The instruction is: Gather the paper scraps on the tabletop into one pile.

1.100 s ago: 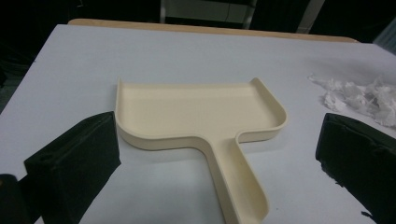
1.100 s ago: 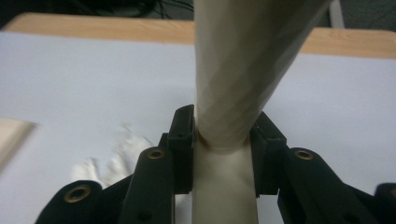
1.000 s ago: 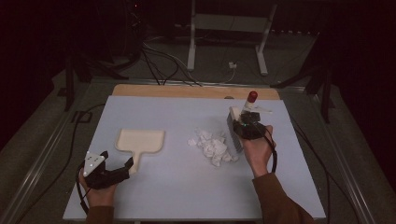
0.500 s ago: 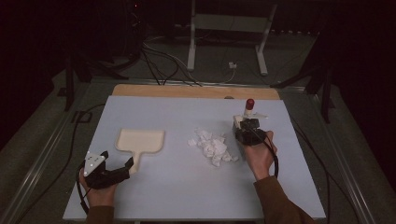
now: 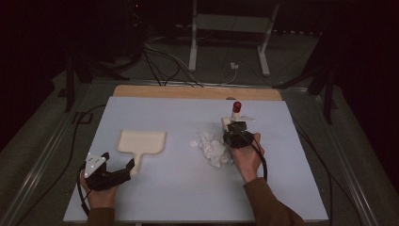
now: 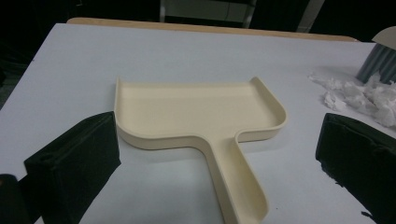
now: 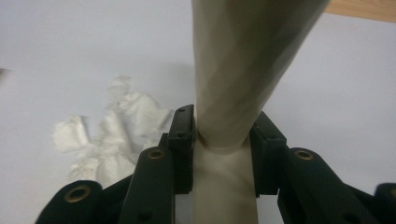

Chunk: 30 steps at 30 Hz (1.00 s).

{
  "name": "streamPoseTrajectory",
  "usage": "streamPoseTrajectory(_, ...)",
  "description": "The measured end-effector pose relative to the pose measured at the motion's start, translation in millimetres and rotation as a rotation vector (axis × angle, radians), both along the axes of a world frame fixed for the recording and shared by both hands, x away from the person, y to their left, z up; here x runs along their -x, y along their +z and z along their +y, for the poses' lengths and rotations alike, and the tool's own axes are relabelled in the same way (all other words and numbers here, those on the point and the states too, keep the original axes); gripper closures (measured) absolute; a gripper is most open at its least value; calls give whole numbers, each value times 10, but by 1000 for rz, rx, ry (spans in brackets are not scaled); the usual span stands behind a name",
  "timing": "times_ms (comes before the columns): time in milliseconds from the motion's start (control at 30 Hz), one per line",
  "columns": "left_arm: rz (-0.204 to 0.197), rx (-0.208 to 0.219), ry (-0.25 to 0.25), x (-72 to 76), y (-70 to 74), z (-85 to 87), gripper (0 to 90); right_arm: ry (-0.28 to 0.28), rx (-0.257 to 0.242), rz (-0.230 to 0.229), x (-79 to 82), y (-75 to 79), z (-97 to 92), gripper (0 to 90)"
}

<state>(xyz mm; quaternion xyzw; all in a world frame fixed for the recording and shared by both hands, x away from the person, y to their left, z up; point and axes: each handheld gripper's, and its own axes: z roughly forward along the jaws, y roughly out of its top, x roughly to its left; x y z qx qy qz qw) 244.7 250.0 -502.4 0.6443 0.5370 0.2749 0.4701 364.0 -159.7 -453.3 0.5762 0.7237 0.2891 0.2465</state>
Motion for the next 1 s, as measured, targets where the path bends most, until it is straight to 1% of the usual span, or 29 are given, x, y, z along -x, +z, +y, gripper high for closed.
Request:
streamPoseTrajectory(267,0,0,0,-1,0,1,5,37,-14,2,4,1,175,672)
streamPoseTrajectory(367,2,-2,-1,-2,-1,-1,5,52,-30,4,6,2,215,673)
streamPoseTrajectory(567,1,0,-1,1,1,5,5,78,-33,0,12,-5,283,672)
streamPoseTrajectory(633,2,0,0,0,0,8,6,79,-33,-2,9,-2,265,672)
streamPoseTrajectory(700,2,1,-1,1,1,7,6,78,-43,-7,0,11,220,672)
streamPoseTrajectory(800,3,-1,-2,-1,-1,5,5,81,-48,-30,-20,40,130,672)
streamPoseTrajectory(833,3,0,-2,-2,-1,4,5,99,-42,-43,-33,47,96,672)
streamPoseTrajectory(933,2,0,-2,-3,-1,2,5,148,10,-83,-85,57,16,672)
streamPoseTrajectory(1000,3,0,-2,-4,-2,1,6,173,29,-95,-128,61,-26,673)
